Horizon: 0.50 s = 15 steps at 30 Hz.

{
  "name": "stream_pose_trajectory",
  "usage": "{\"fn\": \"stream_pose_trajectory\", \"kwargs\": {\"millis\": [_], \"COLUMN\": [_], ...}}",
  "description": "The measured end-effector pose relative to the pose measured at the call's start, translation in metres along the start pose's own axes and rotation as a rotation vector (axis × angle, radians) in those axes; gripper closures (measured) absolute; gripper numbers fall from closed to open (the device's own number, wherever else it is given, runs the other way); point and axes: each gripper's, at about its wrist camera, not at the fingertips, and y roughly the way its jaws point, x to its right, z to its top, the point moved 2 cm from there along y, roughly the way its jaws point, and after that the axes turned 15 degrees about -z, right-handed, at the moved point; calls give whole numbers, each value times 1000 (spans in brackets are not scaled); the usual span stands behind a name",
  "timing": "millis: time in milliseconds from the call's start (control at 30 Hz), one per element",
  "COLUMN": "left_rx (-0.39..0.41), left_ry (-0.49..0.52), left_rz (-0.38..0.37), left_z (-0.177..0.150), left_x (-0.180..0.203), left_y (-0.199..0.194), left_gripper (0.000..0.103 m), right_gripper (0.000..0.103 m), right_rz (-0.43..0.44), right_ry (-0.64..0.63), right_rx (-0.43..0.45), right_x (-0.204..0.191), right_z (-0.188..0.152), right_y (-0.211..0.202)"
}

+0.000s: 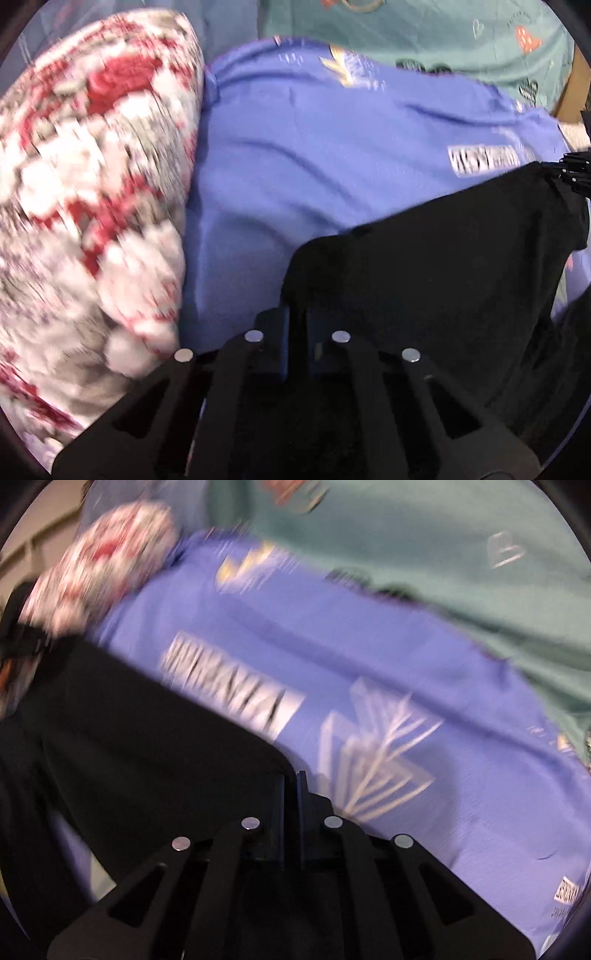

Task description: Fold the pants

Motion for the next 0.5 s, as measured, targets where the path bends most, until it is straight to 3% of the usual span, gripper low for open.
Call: {"fn": "stream_pose_trajectory", "kwargs": {"millis": [67, 133, 167, 200, 233, 267, 300, 367, 400, 467, 500], "left_rx": [48, 40, 15, -2, -16, -18, -14, 33, 52, 100, 127], "left_ry": [-37, -58, -69, -81, -101, -109, -112, -123, -121, -130, -135], "left_rz": [-8, 22, 46, 60, 90, 116, 144, 198, 196, 195, 182], "left_z": [11, 16, 16, 15, 13, 12, 12, 10, 9, 5, 2], "left_x": [-1, -2, -5, -7, -11, -12, -13, -12, -12, -7, -6], "left_y": [-4, 4, 12, 19, 24, 25, 22, 7, -1, -22, -31], "left_gripper": [97, 97, 96, 91, 84, 79, 61, 43, 38, 33, 30], "right_gripper": [98, 95, 78, 67, 49, 41, 41, 39, 37, 19, 19], "right_rz": [-59, -77, -115, -163, -218, -257, -243, -210, -219, -282, -310], "right_ry": [69, 87, 67, 42, 28, 29, 74, 173, 212, 310, 362], "right_rx": [37, -16, -74, -98, -73, -40, -21, 1, 6, 0, -11], "right_x": [9, 8, 3, 0, 0, 5, 18, 49, 66, 111, 133], "right_z": [12, 12, 8, 4, 3, 2, -1, -10, -18, -41, -56], "right_y": [2, 21, 37, 46, 45, 36, 23, -3, -16, -43, -54]}}
